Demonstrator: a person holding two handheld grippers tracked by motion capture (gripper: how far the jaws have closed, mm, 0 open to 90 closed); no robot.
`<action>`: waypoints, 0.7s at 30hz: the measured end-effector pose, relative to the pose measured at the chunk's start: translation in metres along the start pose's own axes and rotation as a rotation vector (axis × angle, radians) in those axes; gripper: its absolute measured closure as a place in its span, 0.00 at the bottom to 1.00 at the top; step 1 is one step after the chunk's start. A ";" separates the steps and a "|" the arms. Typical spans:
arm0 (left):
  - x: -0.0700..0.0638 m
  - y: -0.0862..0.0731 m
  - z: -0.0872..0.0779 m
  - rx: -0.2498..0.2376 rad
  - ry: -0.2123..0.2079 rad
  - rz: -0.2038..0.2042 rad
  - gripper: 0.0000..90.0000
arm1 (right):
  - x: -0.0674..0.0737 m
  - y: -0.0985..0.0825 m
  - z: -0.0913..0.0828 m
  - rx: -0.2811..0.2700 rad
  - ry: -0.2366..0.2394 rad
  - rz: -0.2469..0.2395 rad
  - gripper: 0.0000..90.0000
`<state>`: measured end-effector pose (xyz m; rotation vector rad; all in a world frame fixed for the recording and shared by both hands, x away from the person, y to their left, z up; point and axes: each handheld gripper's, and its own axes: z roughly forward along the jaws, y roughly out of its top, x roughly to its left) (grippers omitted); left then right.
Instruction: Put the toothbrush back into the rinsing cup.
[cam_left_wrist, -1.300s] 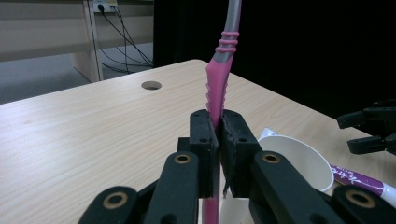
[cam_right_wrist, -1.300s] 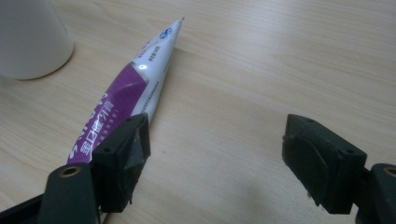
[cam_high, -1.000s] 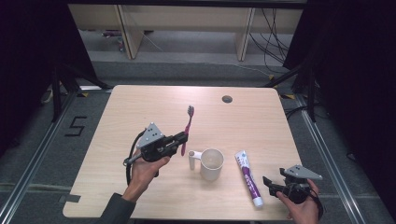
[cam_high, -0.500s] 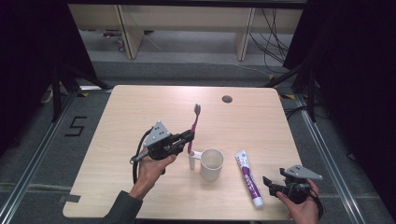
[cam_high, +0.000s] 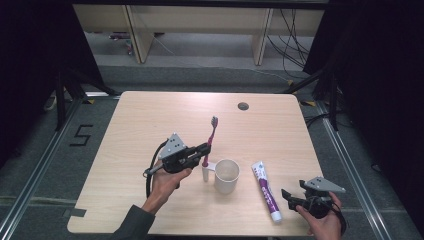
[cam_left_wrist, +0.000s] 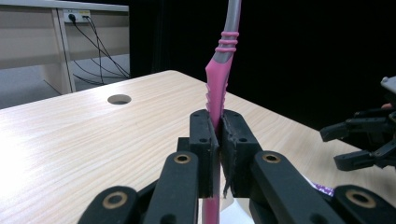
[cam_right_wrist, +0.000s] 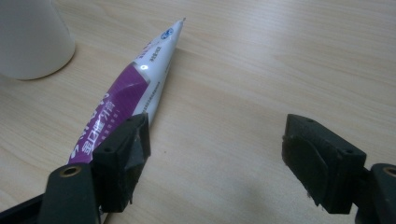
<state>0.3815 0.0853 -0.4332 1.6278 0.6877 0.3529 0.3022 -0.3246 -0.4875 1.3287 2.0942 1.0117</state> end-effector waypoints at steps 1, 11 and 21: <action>0.000 -0.001 0.000 0.002 0.000 0.001 0.92 | 0.000 0.000 0.000 0.000 0.000 0.000 0.28; 0.001 -0.013 -0.004 0.033 -0.004 0.003 0.92 | 0.000 0.000 0.000 -0.001 -0.001 0.000 0.28; 0.000 -0.026 -0.009 0.084 -0.017 0.017 0.92 | 0.001 0.000 0.001 0.008 -0.001 0.017 0.28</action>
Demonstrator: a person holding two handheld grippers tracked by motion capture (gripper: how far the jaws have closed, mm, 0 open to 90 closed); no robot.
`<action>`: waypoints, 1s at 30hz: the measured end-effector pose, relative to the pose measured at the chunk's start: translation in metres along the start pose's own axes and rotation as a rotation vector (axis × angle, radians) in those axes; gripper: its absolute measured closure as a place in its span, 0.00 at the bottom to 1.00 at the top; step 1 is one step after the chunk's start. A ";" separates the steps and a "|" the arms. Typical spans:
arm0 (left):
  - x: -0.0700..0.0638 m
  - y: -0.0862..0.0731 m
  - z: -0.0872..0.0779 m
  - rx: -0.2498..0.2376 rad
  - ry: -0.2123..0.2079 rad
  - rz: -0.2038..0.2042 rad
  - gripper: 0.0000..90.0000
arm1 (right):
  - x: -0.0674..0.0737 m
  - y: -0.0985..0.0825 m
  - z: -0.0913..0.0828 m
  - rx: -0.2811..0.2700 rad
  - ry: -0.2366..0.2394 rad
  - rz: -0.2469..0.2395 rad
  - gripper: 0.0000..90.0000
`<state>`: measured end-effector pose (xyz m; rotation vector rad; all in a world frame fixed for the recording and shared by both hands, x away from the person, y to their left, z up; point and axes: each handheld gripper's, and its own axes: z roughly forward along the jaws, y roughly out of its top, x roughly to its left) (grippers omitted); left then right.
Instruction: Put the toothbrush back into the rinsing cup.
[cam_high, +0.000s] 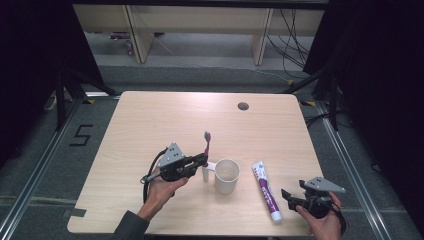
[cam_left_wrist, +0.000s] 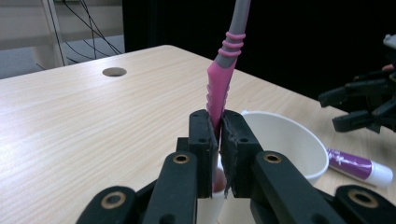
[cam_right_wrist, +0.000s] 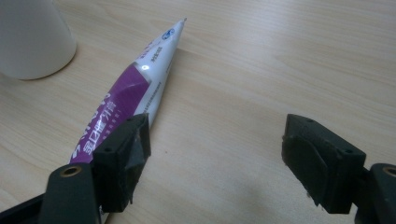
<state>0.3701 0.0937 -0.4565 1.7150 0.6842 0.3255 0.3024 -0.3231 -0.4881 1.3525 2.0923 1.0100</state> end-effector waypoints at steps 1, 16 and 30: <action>-0.001 -0.002 0.000 0.002 0.000 -0.001 0.91 | -0.001 0.000 0.000 -0.010 0.007 -0.009 0.28; -0.001 -0.008 -0.001 0.041 0.007 0.011 0.89 | 0.000 0.000 0.000 -0.003 -0.002 -0.004 0.28; -0.003 -0.005 -0.007 0.023 0.042 0.020 0.55 | -0.001 0.000 0.000 -0.006 0.001 -0.014 0.28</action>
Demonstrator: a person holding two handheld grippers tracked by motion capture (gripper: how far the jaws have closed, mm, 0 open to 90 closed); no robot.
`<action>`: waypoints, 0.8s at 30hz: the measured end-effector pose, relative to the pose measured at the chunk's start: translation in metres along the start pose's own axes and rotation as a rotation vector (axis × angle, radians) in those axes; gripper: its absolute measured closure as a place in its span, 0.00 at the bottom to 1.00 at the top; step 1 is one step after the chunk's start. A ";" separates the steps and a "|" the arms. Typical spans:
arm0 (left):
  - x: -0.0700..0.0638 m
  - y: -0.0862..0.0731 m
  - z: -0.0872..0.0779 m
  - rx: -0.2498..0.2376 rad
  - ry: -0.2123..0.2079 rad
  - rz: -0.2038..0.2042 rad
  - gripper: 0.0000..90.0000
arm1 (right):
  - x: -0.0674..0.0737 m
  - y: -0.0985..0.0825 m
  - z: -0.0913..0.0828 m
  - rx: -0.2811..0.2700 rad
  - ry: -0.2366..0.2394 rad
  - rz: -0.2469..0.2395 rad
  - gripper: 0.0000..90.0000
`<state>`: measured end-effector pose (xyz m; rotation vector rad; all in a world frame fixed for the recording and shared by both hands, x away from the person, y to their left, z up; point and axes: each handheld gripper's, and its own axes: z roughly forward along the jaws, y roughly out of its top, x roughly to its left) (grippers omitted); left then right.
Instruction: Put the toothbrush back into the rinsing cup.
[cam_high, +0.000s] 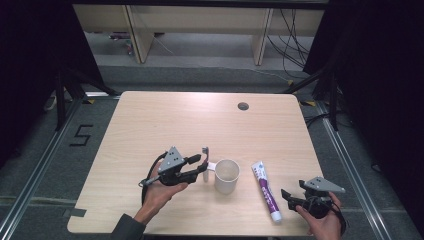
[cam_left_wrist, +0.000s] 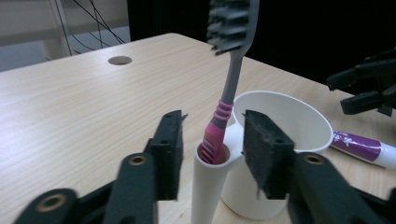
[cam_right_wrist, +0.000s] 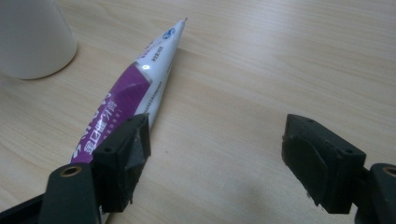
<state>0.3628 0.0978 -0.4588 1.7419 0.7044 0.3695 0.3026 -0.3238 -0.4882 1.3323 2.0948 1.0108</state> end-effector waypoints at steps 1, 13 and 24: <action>0.001 0.001 -0.002 0.006 0.003 -0.007 0.51 | 0.000 0.000 0.000 -0.002 0.001 0.004 0.28; -0.001 0.001 -0.020 0.032 0.019 -0.019 0.36 | 0.000 0.000 0.000 0.000 -0.006 -0.001 0.28; 0.008 -0.009 -0.043 0.073 0.035 -0.020 0.32 | 0.001 0.000 -0.001 0.001 0.005 0.005 0.28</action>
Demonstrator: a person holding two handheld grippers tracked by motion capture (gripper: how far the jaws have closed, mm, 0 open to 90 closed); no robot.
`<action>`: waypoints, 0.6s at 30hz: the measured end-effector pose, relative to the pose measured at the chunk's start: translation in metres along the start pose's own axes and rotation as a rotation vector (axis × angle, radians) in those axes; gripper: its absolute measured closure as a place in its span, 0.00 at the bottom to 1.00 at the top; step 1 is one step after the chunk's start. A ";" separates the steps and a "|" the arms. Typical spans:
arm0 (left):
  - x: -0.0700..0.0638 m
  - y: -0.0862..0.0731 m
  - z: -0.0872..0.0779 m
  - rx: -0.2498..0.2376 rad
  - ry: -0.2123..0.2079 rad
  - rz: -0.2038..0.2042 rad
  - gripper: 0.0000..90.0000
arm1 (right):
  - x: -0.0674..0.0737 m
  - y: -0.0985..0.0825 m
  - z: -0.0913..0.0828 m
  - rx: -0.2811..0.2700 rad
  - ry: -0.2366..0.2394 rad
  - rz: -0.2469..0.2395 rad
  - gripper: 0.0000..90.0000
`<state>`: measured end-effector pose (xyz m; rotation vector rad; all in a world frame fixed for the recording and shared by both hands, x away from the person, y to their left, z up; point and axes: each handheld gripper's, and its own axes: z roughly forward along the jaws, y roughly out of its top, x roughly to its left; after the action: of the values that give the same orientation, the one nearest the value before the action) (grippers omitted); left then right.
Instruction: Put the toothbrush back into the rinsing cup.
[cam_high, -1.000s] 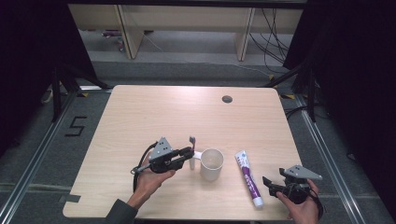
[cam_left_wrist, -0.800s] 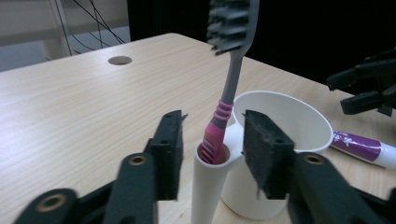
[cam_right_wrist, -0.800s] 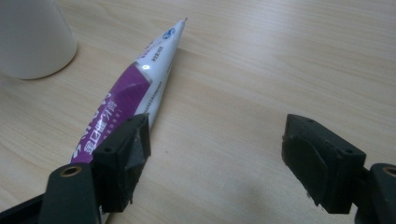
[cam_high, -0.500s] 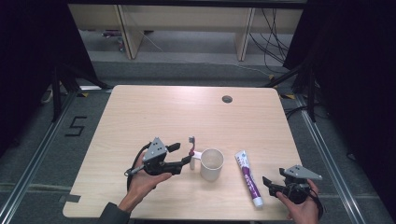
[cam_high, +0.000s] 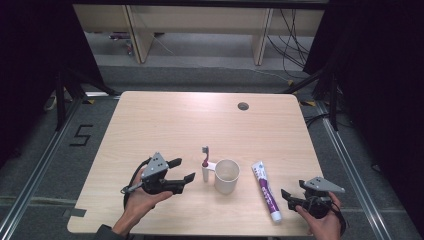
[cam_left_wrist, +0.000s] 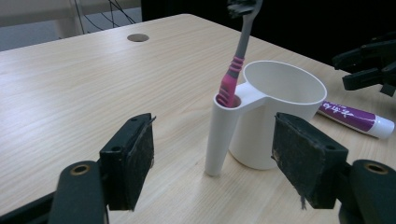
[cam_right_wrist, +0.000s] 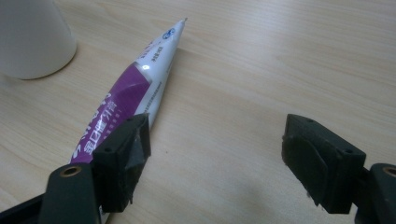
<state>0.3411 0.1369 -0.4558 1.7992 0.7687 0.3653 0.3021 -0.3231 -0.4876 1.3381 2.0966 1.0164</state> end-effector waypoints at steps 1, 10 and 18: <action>0.000 -0.001 -0.002 0.012 0.012 -0.001 0.32 | 0.000 0.000 0.000 0.001 0.000 0.000 0.28; 0.004 -0.007 -0.009 0.016 0.017 -0.035 0.28 | 0.003 0.000 -0.001 0.011 0.002 0.031 0.28; 0.005 -0.014 -0.014 0.031 0.035 -0.035 0.21 | 0.000 0.000 0.000 0.001 0.000 0.000 0.28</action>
<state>0.3325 0.1528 -0.4641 1.8101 0.8336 0.3646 0.3021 -0.3230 -0.4877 1.3381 2.0973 1.0161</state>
